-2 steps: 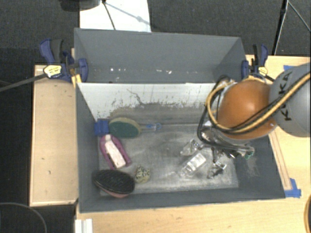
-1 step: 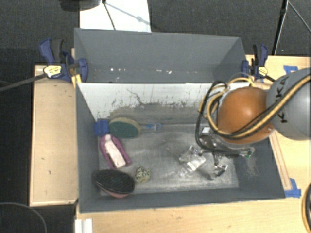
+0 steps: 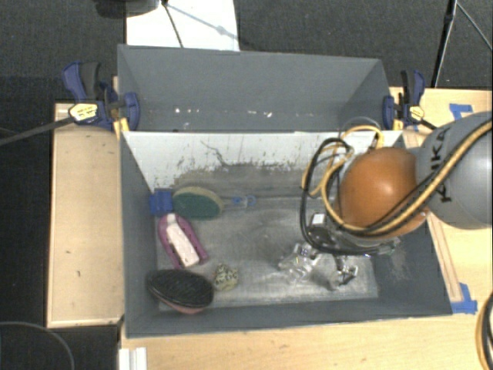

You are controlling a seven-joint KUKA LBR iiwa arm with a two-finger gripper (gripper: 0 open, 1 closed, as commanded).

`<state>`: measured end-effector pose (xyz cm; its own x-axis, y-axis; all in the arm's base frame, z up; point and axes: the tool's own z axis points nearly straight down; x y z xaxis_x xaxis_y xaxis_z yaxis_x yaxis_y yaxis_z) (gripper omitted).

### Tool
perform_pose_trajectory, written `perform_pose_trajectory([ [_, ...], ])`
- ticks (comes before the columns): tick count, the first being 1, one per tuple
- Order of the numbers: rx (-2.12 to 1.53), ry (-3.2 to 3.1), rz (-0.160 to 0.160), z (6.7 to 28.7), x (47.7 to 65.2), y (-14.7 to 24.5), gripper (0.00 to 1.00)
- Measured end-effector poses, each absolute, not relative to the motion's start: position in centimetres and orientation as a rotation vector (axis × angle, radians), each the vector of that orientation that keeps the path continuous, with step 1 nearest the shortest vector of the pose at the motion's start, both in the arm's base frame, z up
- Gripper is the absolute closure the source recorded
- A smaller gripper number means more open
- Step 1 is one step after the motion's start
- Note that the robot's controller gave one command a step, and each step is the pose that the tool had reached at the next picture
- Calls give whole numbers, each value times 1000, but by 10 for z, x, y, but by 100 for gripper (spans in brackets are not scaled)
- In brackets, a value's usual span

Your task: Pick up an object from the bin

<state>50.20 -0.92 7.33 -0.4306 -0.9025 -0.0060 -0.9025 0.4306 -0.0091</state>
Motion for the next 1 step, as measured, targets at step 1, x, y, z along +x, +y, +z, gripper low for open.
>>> perform_pose_trajectory([
  [1, -1666, 2649, -7, 75, 503, -8, 100],
])
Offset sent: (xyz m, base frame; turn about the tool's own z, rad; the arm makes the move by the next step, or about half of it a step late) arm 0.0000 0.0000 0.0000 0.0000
